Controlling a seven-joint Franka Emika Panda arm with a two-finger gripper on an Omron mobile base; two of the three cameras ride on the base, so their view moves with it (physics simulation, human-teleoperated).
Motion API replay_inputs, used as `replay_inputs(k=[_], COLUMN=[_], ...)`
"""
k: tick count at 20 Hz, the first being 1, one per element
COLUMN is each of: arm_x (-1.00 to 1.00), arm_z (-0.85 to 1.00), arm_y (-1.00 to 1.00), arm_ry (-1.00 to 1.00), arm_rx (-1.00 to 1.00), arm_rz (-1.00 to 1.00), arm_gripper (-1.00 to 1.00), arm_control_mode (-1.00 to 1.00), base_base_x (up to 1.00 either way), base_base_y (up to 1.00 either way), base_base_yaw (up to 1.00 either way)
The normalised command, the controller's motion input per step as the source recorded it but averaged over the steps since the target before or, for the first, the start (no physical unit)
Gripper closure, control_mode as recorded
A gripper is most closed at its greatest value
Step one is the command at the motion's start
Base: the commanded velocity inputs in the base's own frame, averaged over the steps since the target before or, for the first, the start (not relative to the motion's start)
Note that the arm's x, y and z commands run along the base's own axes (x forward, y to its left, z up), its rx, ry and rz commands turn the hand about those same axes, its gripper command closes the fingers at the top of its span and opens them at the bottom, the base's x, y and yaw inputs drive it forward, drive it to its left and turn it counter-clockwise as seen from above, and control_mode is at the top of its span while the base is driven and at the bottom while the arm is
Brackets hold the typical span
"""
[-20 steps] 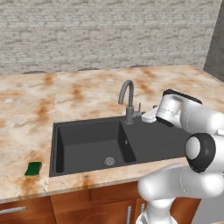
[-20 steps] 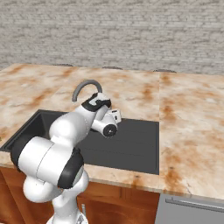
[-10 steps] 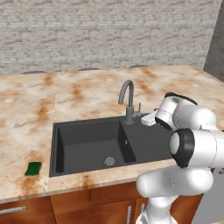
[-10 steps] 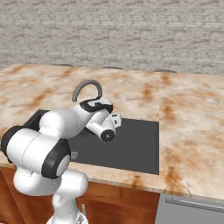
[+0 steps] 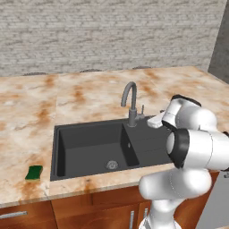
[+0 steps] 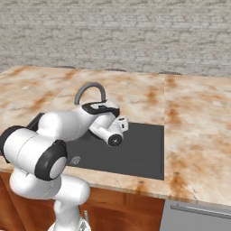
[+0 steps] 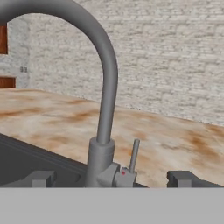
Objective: Soak the sponge with water for a few seconds and then drop it inside the sink.
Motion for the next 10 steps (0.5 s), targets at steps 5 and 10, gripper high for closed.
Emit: replay_inputs(k=[5,10], arm_x=[0.28,0.35], arm_z=[0.00,0.00], arm_y=[0.00,0.00], arm_ry=[0.00,0.00], arm_rx=[0.05,0.03], arm_rz=[0.01,0.00], arm_gripper=[-1.00,-1.00], arm_control_mode=[-1.00,-1.00], base_base_x=[0.00,0.00], base_base_y=[0.00,0.00], base_base_yaw=[0.00,0.00])
